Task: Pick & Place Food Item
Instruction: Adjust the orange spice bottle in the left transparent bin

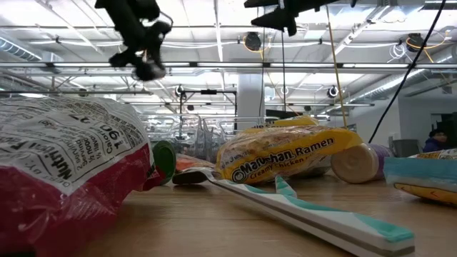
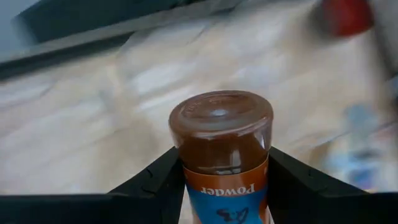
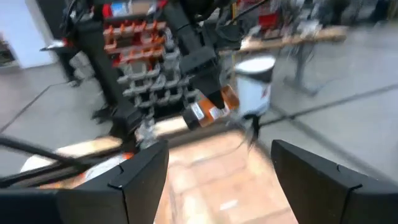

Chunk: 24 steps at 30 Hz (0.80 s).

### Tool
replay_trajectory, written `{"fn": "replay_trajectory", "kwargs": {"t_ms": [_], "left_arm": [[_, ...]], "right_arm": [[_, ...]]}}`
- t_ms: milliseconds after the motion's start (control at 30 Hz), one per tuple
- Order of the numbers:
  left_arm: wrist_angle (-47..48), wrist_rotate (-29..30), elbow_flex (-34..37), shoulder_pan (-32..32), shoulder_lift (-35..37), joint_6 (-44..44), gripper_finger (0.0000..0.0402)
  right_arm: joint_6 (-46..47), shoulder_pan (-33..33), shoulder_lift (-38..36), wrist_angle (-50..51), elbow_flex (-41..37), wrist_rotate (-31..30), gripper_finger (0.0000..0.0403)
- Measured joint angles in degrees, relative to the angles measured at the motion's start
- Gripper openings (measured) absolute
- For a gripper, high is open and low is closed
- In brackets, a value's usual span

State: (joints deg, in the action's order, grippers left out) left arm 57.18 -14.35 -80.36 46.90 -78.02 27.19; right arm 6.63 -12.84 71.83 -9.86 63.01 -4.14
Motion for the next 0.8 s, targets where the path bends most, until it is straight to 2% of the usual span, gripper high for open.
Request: {"fn": "replay_trajectory", "kwargs": {"t_ms": [233,467,700,800], "left_arm": [[-19.61,-7.48,0.00,-2.51,1.68,8.24,0.0184],[-34.97,-8.55,0.01,-7.25,0.74,13.43,0.0184],[-47.05,-6.35,0.00,-12.30,-1.87,15.61,0.0184],[-50.66,-6.34,0.02,-13.87,-3.02,14.00,0.0184]], "right_arm": [[-13.17,6.81,5.88,-11.85,0.03,-11.74,0.0279],[-15.06,8.90,10.91,-19.87,-0.01,-25.51,0.0279],[-15.53,9.31,11.77,-23.95,-0.01,-25.87,0.0279],[-11.51,9.24,11.84,-23.70,-0.01,-25.60,0.0279]]}}
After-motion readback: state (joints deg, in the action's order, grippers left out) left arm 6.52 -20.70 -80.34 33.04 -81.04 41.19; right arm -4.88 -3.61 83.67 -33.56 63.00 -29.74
